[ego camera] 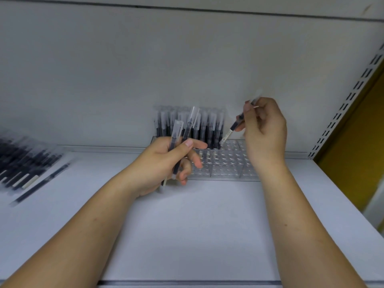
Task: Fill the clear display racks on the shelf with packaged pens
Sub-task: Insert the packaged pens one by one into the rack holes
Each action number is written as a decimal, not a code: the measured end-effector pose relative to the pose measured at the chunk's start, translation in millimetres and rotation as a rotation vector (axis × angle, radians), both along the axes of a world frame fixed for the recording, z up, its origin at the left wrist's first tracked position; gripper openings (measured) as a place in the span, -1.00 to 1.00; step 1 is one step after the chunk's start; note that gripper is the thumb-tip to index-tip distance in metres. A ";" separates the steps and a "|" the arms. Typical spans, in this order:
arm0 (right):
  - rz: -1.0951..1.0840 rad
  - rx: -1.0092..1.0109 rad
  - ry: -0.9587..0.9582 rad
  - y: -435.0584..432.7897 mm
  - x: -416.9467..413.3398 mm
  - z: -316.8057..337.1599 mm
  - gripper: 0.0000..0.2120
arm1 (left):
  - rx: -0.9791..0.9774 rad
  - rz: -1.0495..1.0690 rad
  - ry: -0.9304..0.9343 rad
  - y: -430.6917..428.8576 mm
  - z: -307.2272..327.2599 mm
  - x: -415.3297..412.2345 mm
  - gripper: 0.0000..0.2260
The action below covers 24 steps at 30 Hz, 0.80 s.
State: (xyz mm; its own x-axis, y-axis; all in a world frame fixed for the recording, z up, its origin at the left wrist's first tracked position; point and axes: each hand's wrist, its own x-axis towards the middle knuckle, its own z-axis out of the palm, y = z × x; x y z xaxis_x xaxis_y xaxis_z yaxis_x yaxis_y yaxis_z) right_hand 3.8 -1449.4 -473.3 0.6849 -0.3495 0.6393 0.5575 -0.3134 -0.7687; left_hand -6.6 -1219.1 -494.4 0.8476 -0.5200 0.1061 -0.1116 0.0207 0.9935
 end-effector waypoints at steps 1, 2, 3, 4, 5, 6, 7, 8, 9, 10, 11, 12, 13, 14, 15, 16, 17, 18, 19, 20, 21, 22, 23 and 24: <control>-0.023 -0.054 0.003 -1.2 1.0 -2.0 -0.94 | 0.003 0.001 -0.006 0.1 -0.2 0.1 -0.68; -0.043 -0.099 0.010 -1.8 2.1 -3.8 -0.96 | 0.006 0.003 -0.011 0.3 -0.3 0.3 -0.68; -0.064 -0.135 0.015 -2.3 3.4 -5.5 -0.97 | 0.004 0.004 -0.015 0.0 -0.4 0.2 -0.68; -0.080 -0.159 0.018 -2.8 4.7 -7.0 -0.97 | -0.001 0.006 -0.019 -0.3 -0.2 -0.1 -0.67; -0.091 -0.175 0.020 -3.3 6.1 -8.5 -0.98 | -0.006 0.006 -0.021 -0.8 0.0 -0.4 -0.67; -0.099 -0.187 0.022 -4.1 7.3 -9.8 -0.98 | -0.010 0.007 -0.022 -1.2 0.4 -0.8 -0.68; -0.108 -0.199 0.023 -4.7 8.4 -11.0 -0.98 | -0.014 0.007 -0.021 -1.7 0.6 -0.9 -0.68; -0.115 -0.213 0.025 -5.3 9.2 -12.0 -0.98 | -0.017 0.008 -0.020 -1.7 1.0 -1.1 -0.68; -0.119 -0.229 0.029 -5.9 9.6 -12.9 -0.98 | -0.019 0.009 -0.023 -2.2 1.4 -1.7 -0.68; -0.117 -0.242 0.035 -6.2 10.0 -13.9 -0.98 | -0.021 0.010 -0.026 -2.5 1.7 -2.3 -0.68; -0.112 -0.254 0.045 -6.2 10.6 -14.9 -0.98 | -0.023 0.011 -0.026 -2.8 2.2 -3.1 -0.68; -0.105 -0.263 0.057 -5.8 11.3 -15.6 -0.97 | -0.022 0.015 -0.021 -2.6 2.9 -3.7 -0.69; -0.097 -0.270 0.071 -5.3 12.1 -16.4 -0.97 | -0.019 0.021 -0.011 -2.6 3.5 -4.0 -0.70; -0.087 -0.276 0.087 -4.6 12.5 -17.2 -0.97 | -0.012 0.026 -0.001 -2.3 4.3 -4.4 -0.71; -0.080 -0.283 0.103 -4.1 12.8 -17.9 -0.98 | -0.002 0.030 0.005 -2.3 5.2 -4.8 -0.71; -0.073 -0.292 0.118 -3.7 12.8 -18.4 -0.98 | 0.007 0.033 0.005 -2.2 5.9 -5.1 -0.72; -0.068 -0.303 0.135 -3.1 12.8 -19.2 -0.98 | 0.012 0.037 0.001 -2.1 6.2 -5.2 -0.73; -0.067 -0.314 0.148 -2.2 12.2 -19.9 -0.96 | 0.014 0.042 -0.003 -1.8 6.4 -5.3 -0.74; -0.071 -0.330 0.156 -1.1 11.9 -20.3 -0.93 | 0.012 0.049 -0.003 -1.7 6.8 -5.6 -0.75; -0.079 -0.350 0.163 -0.4 11.6 -20.6 -0.90 | 0.007 0.054 0.000 -1.6 7.1 -5.7 -0.76; -0.088 -0.372 0.172 0.0 11.6 -21.0 -0.88 | 0.001 0.056 0.005 -1.6 7.4 -5.9 -0.78; -0.093 -0.393 0.186 0.2 11.8 -21.3 -0.86 | -0.007 0.057 0.013 -1.6 7.6 -5.9 -0.79; -0.098 -0.410 0.200 0.2 12.0 -21.4 -0.85 | -0.017 0.057 0.023 -1.8 7.5 -5.7 -0.80; -0.105 -0.423 0.213 -0.3 12.1 -21.6 -0.84 | -0.030 0.056 0.036 -2.0 7.4 -5.5 -0.81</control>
